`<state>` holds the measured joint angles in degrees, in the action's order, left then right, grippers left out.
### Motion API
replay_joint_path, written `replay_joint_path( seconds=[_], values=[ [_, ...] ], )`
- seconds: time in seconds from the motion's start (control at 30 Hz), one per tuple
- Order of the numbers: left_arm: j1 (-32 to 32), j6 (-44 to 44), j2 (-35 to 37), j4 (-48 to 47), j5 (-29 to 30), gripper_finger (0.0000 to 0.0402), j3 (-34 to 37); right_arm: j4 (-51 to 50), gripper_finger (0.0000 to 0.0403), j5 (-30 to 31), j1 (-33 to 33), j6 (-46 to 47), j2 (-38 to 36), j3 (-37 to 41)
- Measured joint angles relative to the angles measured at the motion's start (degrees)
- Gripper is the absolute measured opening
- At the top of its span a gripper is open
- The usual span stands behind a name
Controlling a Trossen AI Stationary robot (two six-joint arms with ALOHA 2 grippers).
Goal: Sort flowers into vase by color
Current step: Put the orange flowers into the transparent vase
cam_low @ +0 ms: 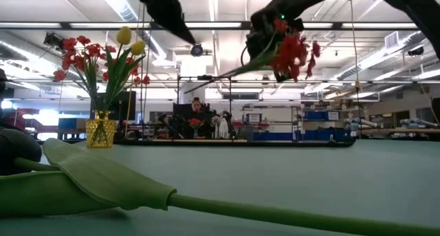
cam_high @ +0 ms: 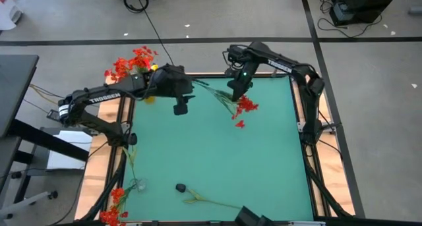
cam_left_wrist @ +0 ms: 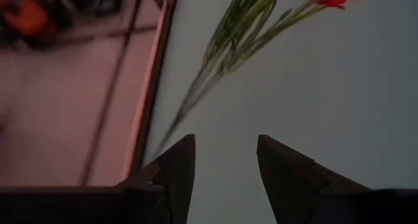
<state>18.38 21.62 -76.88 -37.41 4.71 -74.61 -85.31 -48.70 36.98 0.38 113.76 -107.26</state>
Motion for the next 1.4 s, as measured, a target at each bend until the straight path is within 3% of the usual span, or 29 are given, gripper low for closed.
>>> replay_joint_path(
  seconds=[0.1, 0.33, 0.5, 0.7, 1.17, 1.27, 1.4],
  values=[
    [-2.09, 4.25, 0.0, 2.54, 1.71, 0.0186, 0.0, 0.03, 0.0023, -0.31, -1.41, 1.73, -1.64, 0.02],
    [-5.65, 6.62, -1.91, 6.58, 5.96, 0.027, 0.0, 0.69, 0.0018, -3.17, -6.29, 3.98, -4.67, 0.02],
    [-9.22, 13.43, -4.29, 6.54, 7.65, 0.0275, -0.02, 2.76, 0.0018, -4.61, -9.32, 7.08, -5.32, 0.0],
    [-12.55, 18.08, -5.81, 6.33, 12.68, 0.0231, 0.01, 5.8, 0.0018, -6.88, -11.74, 10.58, -5.25, 0.02],
    [-16.06, 17.04, -6.23, 6.29, 13.39, 0.0061, 0.0, 7.53, 0.002, -5.99, -13.83, 12.64, -5.25, 0.02],
    [-16.81, 16.56, -6.21, 4.77, 13.75, 0.0016, 0.0, 9.64, 0.0032, -2.97, -13.89, 14.99, -5.25, 0.02],
    [-17.01, 12.45, -6.21, 3.02, 12.91, 0.0007, 0.0, 11.48, 0.0068, -0.36, -14.11, 14.63, -5.23, 0.0]
  ],
)
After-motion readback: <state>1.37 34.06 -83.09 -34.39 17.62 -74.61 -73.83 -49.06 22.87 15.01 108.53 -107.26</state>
